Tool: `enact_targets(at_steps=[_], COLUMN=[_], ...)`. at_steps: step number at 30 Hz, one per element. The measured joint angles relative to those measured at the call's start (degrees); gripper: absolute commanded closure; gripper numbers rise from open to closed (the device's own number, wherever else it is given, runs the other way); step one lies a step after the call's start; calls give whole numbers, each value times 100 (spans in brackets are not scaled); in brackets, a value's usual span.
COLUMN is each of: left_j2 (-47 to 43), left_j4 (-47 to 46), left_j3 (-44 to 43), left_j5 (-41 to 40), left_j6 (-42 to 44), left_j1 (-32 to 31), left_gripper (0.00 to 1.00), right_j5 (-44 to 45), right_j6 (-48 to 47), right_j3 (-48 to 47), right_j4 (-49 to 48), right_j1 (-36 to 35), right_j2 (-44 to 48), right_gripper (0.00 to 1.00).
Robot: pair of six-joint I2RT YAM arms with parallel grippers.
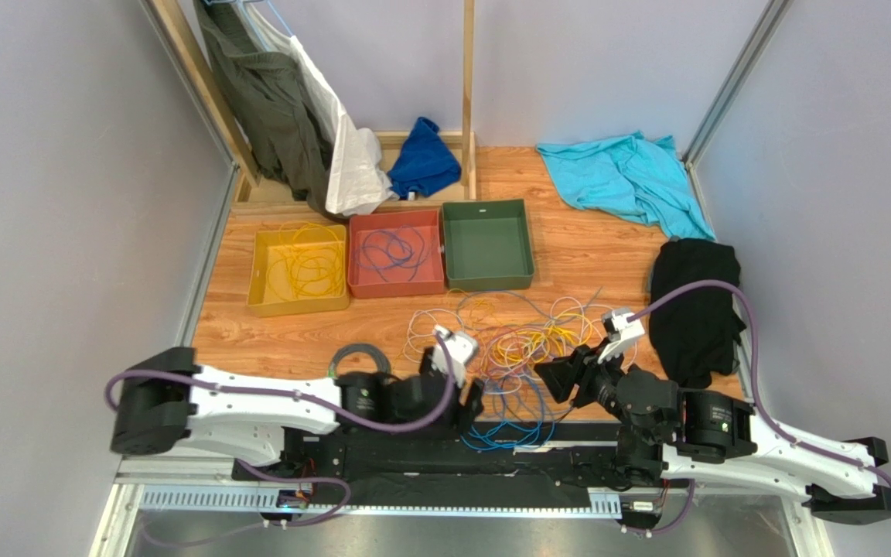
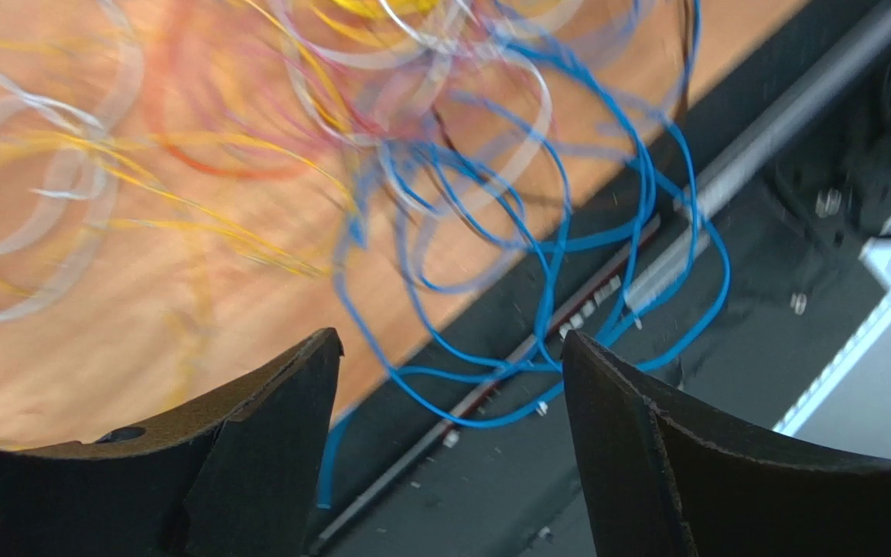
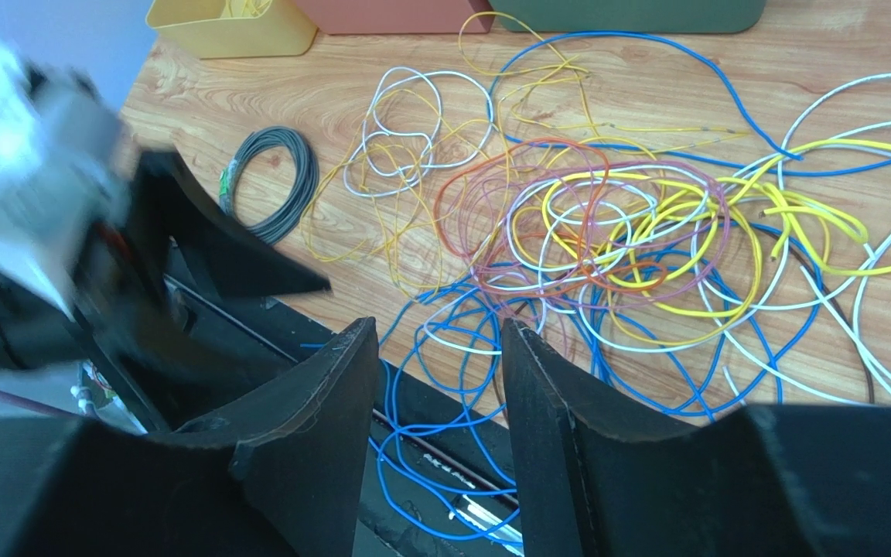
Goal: Untangle the cables
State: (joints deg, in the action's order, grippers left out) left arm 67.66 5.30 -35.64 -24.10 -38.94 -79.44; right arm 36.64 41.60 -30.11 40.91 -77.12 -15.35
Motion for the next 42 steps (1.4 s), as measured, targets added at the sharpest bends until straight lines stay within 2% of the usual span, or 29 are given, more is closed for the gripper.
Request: enact_targets(at_steps=[3, 12, 16, 20, 21, 26, 28, 29, 30, 32, 33, 38, 40, 42], left_j2=[734, 1628, 1770, 1928, 1976, 2437, 2612, 2656, 2669, 2671, 2671, 2566, 2271, 1602], left_j4=[-293, -1375, -1683, -1910, -1945, -2098, -2114, -2142, -2140, -2157, -2164, -1998, -1700, -1224], left_j3=[-37, -247, -315, -350, -350, -468, -544, -549, -546, -549, -553, -575, -575, -573], left_j5=[-107, -256, -236, -186, -170, 42, 140, 175, 192, 205, 201, 142, 52, -197], left_j6=[-179, -511, -514, -509, -511, -463, -461, -457, -463, -420, -442, -389, -354, -238], left_j1=[-603, -1108, -1172, -1172, -1172, -1172, -1172, -1172, -1172, -1172, -1172, -1174, -1174, -1178], left_gripper=[18, 11, 11, 18, 23, 33, 44, 51, 66, 80, 99, 100, 100, 100], right_j5=[-4, -70, -72, -72, -72, -72, -72, -72, -72, -74, -74, -74, -74, -76], right_j6=[74, 402, 476, 514, 516, 531, 531, 533, 531, 531, 531, 531, 531, 531], right_j3=[-44, -70, -70, -70, -70, -70, -70, -70, -70, -70, -70, -70, -70, -70], right_j4=[42, 267, 306, 306, 304, 304, 304, 304, 304, 304, 302, 304, 306, 308], right_j1=[0, 0, 0, 0, 0, 0, 0, 0, 0, 0, 0, 0, 0, 0], right_j2=[-72, -175, -175, -175, -175, -177, -179, -184, -188, -195, -197, -197, -197, -181], right_gripper=[54, 54, 54, 54, 54, 54, 54, 54, 54, 54, 54, 54, 54, 54])
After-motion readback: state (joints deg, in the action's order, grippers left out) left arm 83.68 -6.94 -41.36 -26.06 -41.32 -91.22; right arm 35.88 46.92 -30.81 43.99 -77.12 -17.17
